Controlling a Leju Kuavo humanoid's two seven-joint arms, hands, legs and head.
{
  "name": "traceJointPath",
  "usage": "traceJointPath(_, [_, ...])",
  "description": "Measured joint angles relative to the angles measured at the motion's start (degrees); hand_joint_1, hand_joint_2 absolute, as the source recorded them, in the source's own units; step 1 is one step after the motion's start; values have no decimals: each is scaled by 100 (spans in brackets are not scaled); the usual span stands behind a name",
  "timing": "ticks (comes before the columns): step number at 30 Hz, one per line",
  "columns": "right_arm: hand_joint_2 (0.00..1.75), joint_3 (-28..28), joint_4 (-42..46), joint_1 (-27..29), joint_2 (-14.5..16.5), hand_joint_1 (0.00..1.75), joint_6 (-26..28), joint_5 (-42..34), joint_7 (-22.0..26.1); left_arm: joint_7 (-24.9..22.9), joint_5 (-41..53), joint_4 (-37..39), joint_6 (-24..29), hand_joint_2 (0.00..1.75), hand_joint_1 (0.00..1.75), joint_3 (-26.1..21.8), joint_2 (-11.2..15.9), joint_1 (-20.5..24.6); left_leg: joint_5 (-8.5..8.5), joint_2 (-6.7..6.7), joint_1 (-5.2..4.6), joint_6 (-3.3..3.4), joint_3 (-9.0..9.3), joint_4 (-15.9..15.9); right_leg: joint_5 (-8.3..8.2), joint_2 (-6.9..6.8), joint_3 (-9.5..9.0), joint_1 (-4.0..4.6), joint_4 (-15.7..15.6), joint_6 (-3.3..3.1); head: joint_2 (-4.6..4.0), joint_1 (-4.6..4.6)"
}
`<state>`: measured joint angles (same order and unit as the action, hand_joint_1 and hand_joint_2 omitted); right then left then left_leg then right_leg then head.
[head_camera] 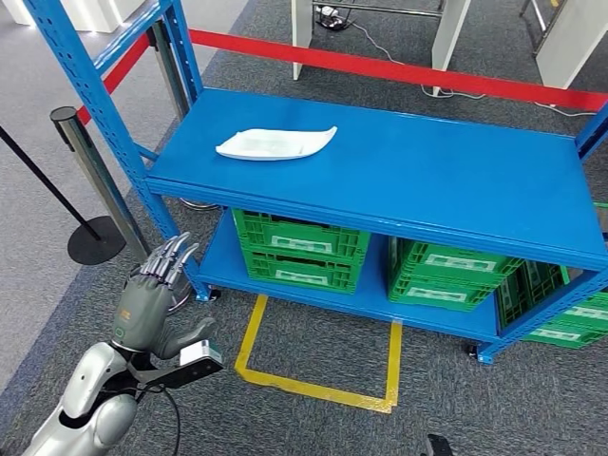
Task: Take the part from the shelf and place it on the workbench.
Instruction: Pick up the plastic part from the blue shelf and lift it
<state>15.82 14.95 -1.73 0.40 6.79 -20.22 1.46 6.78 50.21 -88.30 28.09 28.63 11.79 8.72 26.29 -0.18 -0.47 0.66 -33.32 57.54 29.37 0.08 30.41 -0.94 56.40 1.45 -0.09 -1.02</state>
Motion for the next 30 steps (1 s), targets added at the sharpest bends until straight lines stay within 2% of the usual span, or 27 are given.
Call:
traceJointPath(4, [0, -1, 0, -7, 8, 0, -2, 0, 0, 10, -17, 2, 0, 0, 0, 0, 9, 17, 14, -1, -24, 45, -7, 23, -10, -3, -6, -24, -14, 40, 0, 4])
traceJointPath(6, [0, -2, 0, -12, 11, 0, -2, 1, 0, 13, -18, 2, 2, 0, 0, -1, 11, 36, -20, 5, -8, 96, 37, -67, 15, -3, -2, -23, -7, 73, 0, -2])
traceJointPath(7, [0, -3, 0, -15, 11, 0, -2, 2, 0, 15, -18, 2, 3, 0, 0, 0, 10, 50, -43, 11, 4, 128, 67, -123, 82, -2, 43, -20, 79, 81, 0, -9])
traceJointPath(8, [0, -5, -1, -16, 11, 0, -2, 2, 0, 17, -18, 3, 4, 0, 0, 0, 10, 63, -64, 16, 18, 153, 94, -173, 206, -1, 151, -17, 293, 86, 0, -20])
traceJointPath(10, [0, -10, -2, -11, 11, 0, -2, 2, -1, 22, -20, 11, 5, 0, 0, 3, 14, 75, -69, 21, 18, 178, 105, -194, 548, 0, 545, -20, 1050, 89, 0, -28])
traceJointPath(11, [0, -11, -3, -3, 13, 0, -3, 2, -1, 22, -22, 17, 4, 0, 0, 5, 14, 74, -64, 20, 15, 179, 103, -190, 667, 0, 744, -22, 1415, 97, 0, -30])
traceJointPath(12, [0, -13, -4, 6, 13, 0, -4, 3, -2, 22, -23, 23, 4, 0, 0, 9, 13, 70, -56, 16, 15, 174, 105, -185, 682, -1, 870, -26, 1616, 106, 0, -28])
traceJointPath(13, [0, -13, -4, 10, 13, 0, -4, 4, -2, 22, -25, 26, 4, 0, 0, 13, 11, 68, -44, 11, 21, 161, 108, -174, 580, -3, 885, -31, 1585, 114, 0, -30])
traceJointPath(14, [0, -14, -4, 9, 11, 0, -3, 5, -2, 22, -25, 28, 4, 0, 0, 16, 10, 66, -23, 5, 31, 137, 112, -150, 377, -5, 785, -40, 1320, 122, 0, -30])
traceJointPath(15, [0, -16, -4, 3, 10, 0, -1, 7, -2, 22, -25, 28, 4, 0, 0, 17, 10, 66, 9, 0, 43, 98, 113, -111, 165, -7, 619, -53, 931, 133, 0, -31])
traceJointPath(17, [0, -19, -4, -10, 15, 0, -1, 8, -2, 22, -26, 28, 4, 0, 0, 15, 12, 68, 78, -9, 38, 12, 84, -2, -50, 5, 318, -58, 322, 117, 1, -42])
traceJointPath(18, [0, -19, -4, -13, 18, 0, -2, 9, -2, 22, -26, 28, 5, 0, 0, 13, 13, 69, 97, -11, 30, -20, 67, 39, -49, 14, 260, -53, 222, 93, 1, -43])
traceJointPath(20, [0, -18, -5, -4, 21, 0, -4, 9, -2, 22, -26, 28, 6, 0, 0, 13, 10, 67, 103, -13, 28, -51, 50, 72, -27, 31, 254, -39, 239, 18, 1, -38])
traceJointPath(22, [0, -19, -7, 5, 21, 0, -1, 8, -2, 22, -27, 28, 7, 0, 0, 11, 7, 70, 180, -9, 43, -94, 30, 159, -21, 33, 236, -48, 243, -39, 0, -28])
traceJointPath(24, [0, -21, -7, 1, 21, 0, 1, 8, -2, 22, -28, 29, 7, 0, 0, 8, 9, 78, 440, -2, 58, -157, -173, 631, -4, 30, 208, -62, 238, -94, 0, -11])
traceJointPath(26, [0, -22, -7, -1, 21, 0, -1, 9, -2, 22, -31, 34, 7, 0, 0, 9, 10, 74, 738, 0, 69, -195, -556, 1401, 19, 26, 186, -55, 238, -130, 0, -5])
traceJointPath(27, [0, -21, -7, 0, 21, 0, -2, 9, -2, 22, -33, 38, 7, 0, 0, 10, 10, 67, 784, 1, 71, -195, -702, 1658, 31, 25, 173, -49, 238, -141, 0, -4])
traceJointPath(28, [0, -21, -7, 2, 21, 0, -2, 9, -2, 22, -33, 42, 7, 0, 0, 10, 10, 62, 722, 1, 71, -182, -765, 1728, 44, 27, 156, -41, 238, -148, 0, -4])
traceJointPath(29, [0, -21, -7, 2, 21, 0, -1, 10, -2, 22, -33, 45, 7, 0, 0, 10, 10, 61, 545, 1, 67, -154, -716, 1559, 60, 32, 130, -31, 238, -152, 0, -5])
traceJointPath(30, [0, -21, -7, 0, 21, 0, -1, 10, -2, 22, -33, 46, 7, 0, 0, 9, 10, 63, 295, 0, 56, -109, -580, 1207, 79, 37, 98, -21, 236, -152, 0, -4])
